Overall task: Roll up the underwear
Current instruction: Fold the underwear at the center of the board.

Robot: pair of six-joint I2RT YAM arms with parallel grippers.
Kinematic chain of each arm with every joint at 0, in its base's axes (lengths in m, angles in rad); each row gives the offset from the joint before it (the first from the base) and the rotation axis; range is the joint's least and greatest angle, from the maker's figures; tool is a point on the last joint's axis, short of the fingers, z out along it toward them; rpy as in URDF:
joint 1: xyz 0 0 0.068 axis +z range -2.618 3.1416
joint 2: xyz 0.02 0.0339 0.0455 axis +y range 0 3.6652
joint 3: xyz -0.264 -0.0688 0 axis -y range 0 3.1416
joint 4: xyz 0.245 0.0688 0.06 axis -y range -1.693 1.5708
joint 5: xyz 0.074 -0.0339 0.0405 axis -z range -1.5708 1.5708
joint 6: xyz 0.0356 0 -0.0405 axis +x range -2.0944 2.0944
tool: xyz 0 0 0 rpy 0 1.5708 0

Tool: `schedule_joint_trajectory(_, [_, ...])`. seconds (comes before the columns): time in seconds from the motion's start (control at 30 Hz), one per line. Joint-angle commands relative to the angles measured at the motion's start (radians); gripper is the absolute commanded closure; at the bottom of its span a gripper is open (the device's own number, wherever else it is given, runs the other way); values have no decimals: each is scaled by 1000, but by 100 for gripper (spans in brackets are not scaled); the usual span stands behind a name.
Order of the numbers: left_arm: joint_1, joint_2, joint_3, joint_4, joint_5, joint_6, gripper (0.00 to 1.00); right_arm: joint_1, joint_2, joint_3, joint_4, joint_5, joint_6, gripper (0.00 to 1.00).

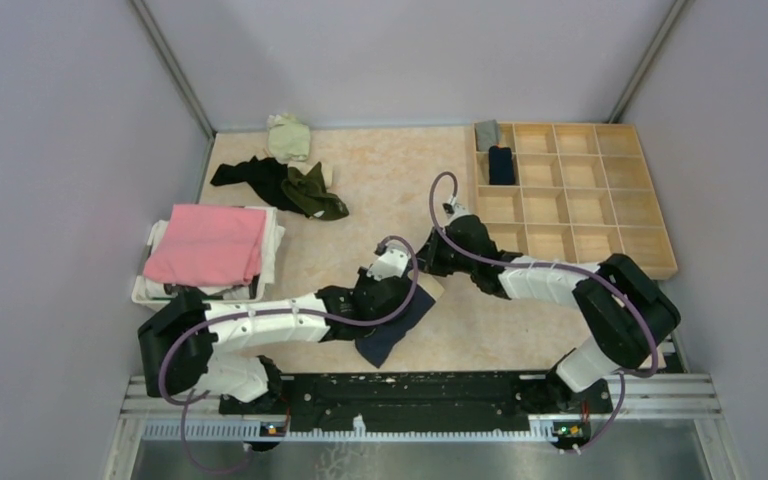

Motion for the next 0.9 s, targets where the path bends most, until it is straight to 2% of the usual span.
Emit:
schedule_joint_trajectory(0.0, [-35, 37, -7, -49, -6, -21, 100, -32, -53, -32, 75, 39, -5, 100])
schedule_joint_trajectory(0.3, [-142, 107, 27, -65, 22, -96, 100, -31, -138, -124, 97, 82, -2, 100])
schedule_joint_trajectory(0.87, [-313, 293, 132, -130, 52, -242, 100, -32, -187, -219, 133, 75, 3, 100])
